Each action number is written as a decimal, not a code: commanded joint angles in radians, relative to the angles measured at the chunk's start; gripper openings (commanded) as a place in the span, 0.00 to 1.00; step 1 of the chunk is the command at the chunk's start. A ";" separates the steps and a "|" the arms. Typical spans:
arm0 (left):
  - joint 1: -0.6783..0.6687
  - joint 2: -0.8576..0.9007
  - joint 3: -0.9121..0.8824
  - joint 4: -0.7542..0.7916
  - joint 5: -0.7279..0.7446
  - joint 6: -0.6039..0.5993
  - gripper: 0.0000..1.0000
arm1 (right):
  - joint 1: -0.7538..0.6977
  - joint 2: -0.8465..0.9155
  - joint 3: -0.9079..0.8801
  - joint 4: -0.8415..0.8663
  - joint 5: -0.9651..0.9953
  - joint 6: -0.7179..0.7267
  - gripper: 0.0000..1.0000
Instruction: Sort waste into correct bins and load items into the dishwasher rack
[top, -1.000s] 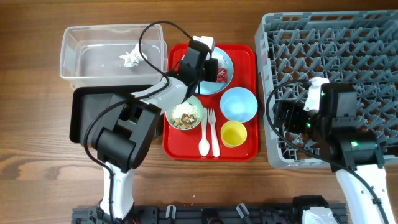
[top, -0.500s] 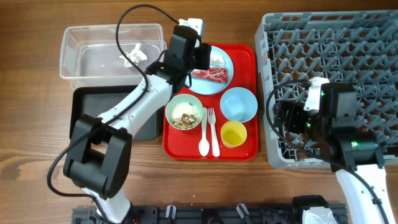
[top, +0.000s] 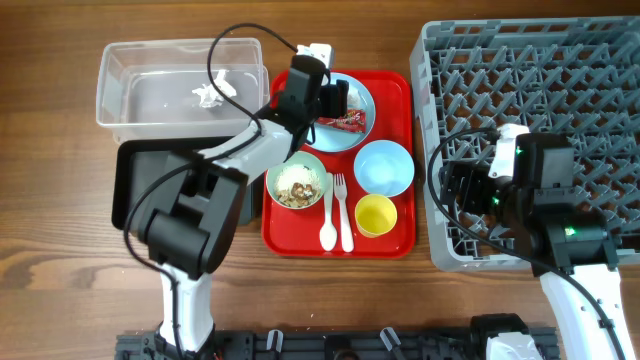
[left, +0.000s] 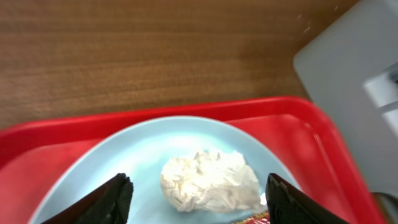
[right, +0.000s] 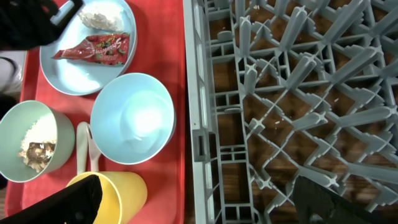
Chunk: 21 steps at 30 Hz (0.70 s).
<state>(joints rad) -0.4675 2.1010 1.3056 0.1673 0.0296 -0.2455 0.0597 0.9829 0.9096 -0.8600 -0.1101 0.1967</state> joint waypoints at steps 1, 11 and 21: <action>-0.024 0.055 0.002 0.048 0.015 0.006 0.70 | -0.004 0.002 0.020 0.002 0.012 -0.011 1.00; -0.035 0.098 0.002 0.054 0.014 0.006 0.49 | -0.004 0.002 0.020 0.001 0.005 -0.011 1.00; -0.032 0.023 0.002 0.042 0.002 0.006 0.04 | -0.004 0.002 0.020 -0.002 0.005 -0.011 1.00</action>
<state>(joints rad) -0.5030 2.1841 1.3056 0.2169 0.0360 -0.2451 0.0597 0.9829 0.9096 -0.8604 -0.1101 0.1967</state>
